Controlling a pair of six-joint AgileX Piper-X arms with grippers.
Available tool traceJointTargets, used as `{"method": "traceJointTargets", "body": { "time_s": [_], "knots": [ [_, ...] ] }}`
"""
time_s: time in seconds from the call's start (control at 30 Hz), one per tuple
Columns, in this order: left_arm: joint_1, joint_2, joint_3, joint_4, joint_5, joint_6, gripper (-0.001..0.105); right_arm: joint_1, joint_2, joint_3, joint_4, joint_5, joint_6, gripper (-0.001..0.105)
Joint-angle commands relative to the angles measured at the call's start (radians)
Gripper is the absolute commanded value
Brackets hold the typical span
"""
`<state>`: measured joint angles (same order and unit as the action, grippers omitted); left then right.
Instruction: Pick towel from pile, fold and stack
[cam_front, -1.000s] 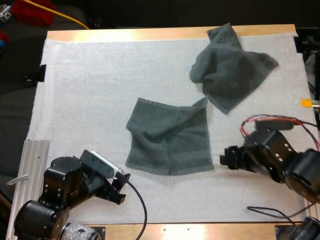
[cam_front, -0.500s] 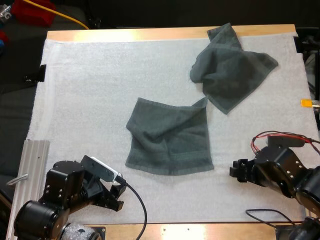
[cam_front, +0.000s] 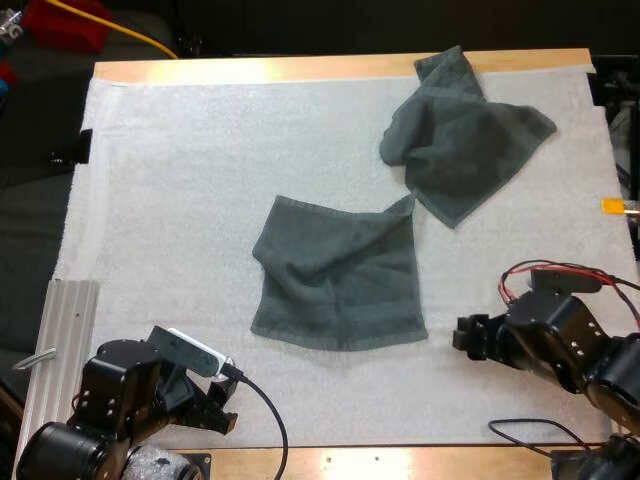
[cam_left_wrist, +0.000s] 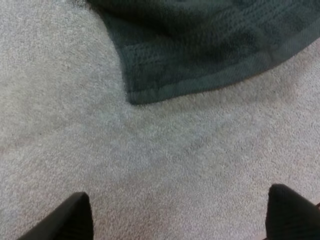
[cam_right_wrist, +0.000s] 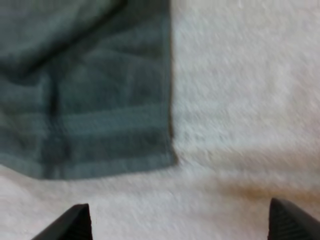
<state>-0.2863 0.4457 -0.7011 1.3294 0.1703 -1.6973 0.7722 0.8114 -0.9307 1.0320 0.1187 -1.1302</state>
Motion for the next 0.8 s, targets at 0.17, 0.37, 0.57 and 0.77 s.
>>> {"method": "traceJointTargets", "body": {
  "time_s": [0.17, 0.37, 0.57, 0.77],
  "knots": [
    [-0.001, -0.003, -0.005, -0.033, -0.01, -0.011, 0.068, -0.001, 0.009, 0.11, -0.128, -0.065, 0.035, 0.069],
    [-0.001, -0.003, -0.005, -0.033, -0.01, -0.011, 0.068, -0.001, 0.058, 0.197, -0.25, -0.106, 0.061, 0.069],
    [-0.001, -0.003, -0.005, -0.033, -0.01, -0.011, 0.068, -0.005, 0.135, 0.232, -0.384, -0.173, 0.117, 0.069],
    [-0.001, -0.003, -0.005, -0.03, -0.01, -0.011, 0.068, -0.073, 0.22, 0.257, -0.494, -0.27, 0.174, 0.069]
  ]
}}
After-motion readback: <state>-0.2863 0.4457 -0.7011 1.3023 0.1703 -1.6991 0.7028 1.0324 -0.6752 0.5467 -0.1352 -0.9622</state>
